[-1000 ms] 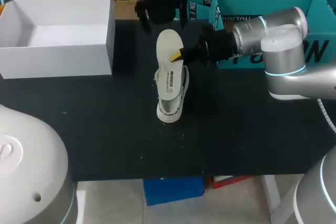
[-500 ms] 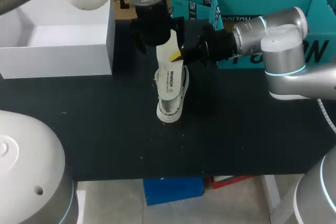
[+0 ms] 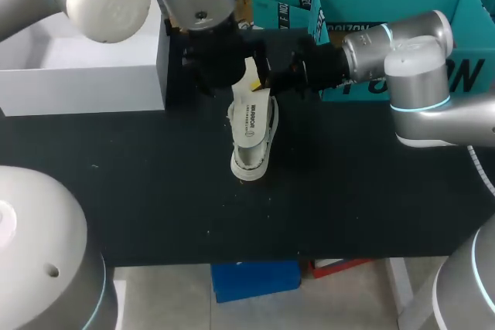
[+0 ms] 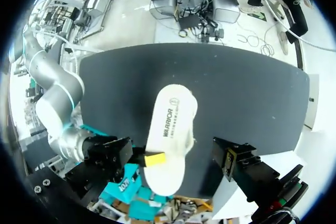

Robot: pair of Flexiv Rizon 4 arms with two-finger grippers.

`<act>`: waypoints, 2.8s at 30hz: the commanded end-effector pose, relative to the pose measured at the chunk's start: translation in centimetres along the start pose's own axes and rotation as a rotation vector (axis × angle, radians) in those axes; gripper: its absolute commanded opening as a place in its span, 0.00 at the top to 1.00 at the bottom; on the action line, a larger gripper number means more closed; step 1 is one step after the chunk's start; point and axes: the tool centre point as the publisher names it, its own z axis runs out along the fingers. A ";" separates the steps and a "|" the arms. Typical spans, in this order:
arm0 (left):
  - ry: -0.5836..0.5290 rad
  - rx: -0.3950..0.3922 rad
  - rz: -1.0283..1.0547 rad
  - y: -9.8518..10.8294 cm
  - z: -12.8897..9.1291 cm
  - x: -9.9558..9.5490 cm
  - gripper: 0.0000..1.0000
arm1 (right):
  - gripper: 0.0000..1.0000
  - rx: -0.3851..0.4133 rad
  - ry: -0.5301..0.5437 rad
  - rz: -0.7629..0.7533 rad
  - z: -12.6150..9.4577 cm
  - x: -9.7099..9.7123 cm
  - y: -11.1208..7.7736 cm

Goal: Take the shoe out of the shoebox, open the shoe tongue, remove and reinsert the insole, then place the shoe into the shoebox

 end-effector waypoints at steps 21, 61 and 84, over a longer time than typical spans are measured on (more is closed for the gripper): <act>-0.589 0.111 0.074 0.9 0.1 3.8 0.00 | 1.00 -0.002 0.000 0.000 0.1 -0.1 0.0; -1.093 0.023 -0.101 2.1 1.9 6.1 0.00 | 1.00 -0.002 0.000 0.000 0.1 -0.1 0.0; -1.161 -0.027 -0.112 5.0 7.1 2.9 0.08 | 1.00 -0.002 0.000 0.000 0.1 -0.1 0.0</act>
